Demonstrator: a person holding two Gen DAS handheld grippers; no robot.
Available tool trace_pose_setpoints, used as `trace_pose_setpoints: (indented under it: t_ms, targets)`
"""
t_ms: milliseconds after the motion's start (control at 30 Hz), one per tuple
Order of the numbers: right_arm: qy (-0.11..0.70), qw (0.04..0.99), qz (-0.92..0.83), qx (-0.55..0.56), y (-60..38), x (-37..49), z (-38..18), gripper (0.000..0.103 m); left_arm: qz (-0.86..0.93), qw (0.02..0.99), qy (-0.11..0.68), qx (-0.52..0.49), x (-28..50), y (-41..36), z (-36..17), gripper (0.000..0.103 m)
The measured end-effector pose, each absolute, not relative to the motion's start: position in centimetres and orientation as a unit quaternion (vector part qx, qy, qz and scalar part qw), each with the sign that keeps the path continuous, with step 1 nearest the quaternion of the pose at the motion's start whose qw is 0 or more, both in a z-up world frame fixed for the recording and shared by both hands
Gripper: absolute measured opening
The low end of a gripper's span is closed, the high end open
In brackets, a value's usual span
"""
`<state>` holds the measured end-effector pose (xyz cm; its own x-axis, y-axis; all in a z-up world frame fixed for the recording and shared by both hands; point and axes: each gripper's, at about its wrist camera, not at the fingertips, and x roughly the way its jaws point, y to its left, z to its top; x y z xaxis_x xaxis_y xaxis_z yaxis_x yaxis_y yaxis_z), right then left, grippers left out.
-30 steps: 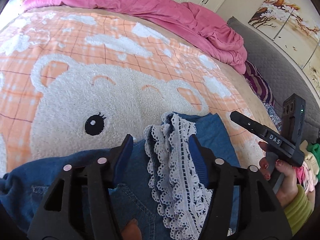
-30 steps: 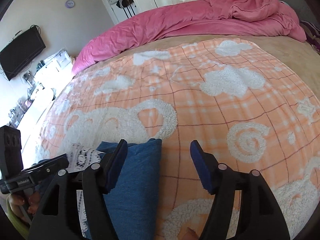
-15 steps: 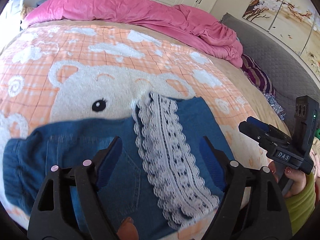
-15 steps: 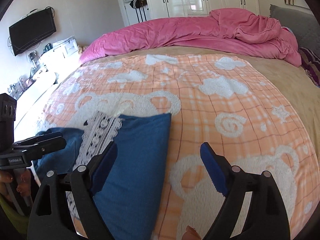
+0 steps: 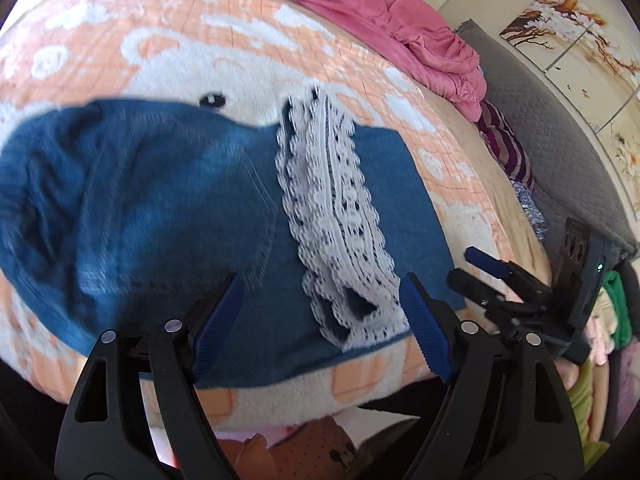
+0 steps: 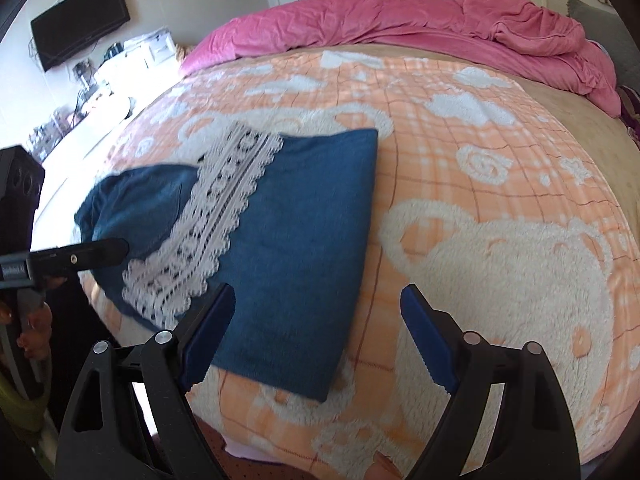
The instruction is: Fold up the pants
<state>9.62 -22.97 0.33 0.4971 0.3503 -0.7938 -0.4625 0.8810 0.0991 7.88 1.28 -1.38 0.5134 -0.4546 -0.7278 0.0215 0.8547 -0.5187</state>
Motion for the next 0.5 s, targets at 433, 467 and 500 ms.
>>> trace_pose_setpoints:
  t_ms: [433, 467, 500]
  targets:
    - [0.455, 0.858, 0.235, -0.054, -23.5, 9.7, -0.1, 0.084, -0.137, 0.857, 0.481, -0.125, 6.2, -3.1, -1.8, 0.015]
    - [0.446, 0.861, 0.237, -0.050, -23.7, 9.7, 0.2, 0.084, -0.135, 0.860, 0.480, -0.107, 5.8, -3.4, -1.8, 0.015]
    - [0.436, 0.865, 0.242, -0.048, -23.7, 9.5, 0.7, 0.084, -0.133, 0.861, 0.481, -0.098, 5.5, -3.5, -1.9, 0.015]
